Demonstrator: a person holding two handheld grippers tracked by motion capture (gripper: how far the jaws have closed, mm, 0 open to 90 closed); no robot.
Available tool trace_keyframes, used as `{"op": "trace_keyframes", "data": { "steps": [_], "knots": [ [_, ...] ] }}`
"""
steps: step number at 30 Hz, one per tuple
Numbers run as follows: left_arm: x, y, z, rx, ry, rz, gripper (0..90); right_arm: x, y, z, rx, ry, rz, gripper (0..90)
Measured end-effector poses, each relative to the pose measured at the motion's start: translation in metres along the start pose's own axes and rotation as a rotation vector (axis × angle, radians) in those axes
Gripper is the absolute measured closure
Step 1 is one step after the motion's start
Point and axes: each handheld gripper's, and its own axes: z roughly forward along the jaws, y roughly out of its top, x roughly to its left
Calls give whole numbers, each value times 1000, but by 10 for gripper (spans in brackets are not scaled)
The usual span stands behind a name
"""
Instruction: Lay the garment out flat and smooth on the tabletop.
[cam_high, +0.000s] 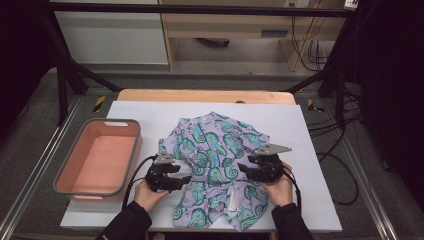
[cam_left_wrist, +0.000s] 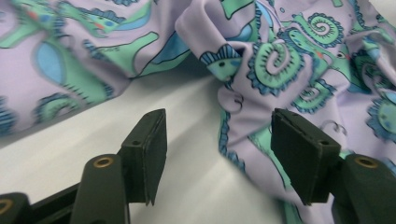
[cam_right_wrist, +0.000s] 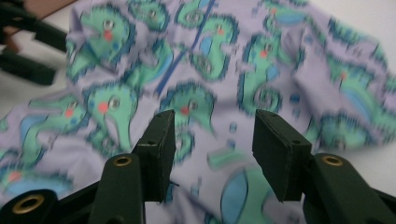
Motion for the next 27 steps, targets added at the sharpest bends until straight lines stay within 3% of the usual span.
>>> {"op": "trace_keyframes", "data": {
  "steps": [2,5,8,9,11,14,16,20,23,25,27],
  "knots": [
    [-1,3,8,17,4,11,411,-2,-14,-5,9,35,17,487],
    [-2,4,19,20,-45,-1,520,5,-26,-8,23,90,27,447],
    [-6,4,26,23,-26,21,676,16,-29,-1,24,149,16,426],
    [-7,5,26,19,-42,16,774,20,-29,3,39,158,6,432],
    [-8,5,24,20,-35,17,854,26,-30,11,65,174,-6,536],
    [-8,6,17,7,-36,10,866,30,-34,16,128,215,-26,757],
    [-6,7,9,-12,-45,-6,866,30,-36,10,155,228,-41,818],
    [-8,9,-8,-42,-66,-19,866,24,-49,-21,145,222,-65,834],
    [-13,9,-14,-51,-80,-16,862,17,-67,-44,148,227,-49,833],
    [-17,9,-13,-49,-84,-3,858,17,-80,-51,176,239,-41,820],
    [-19,10,-11,-44,-82,6,854,18,-87,-53,176,250,-42,748]
  ]
}}
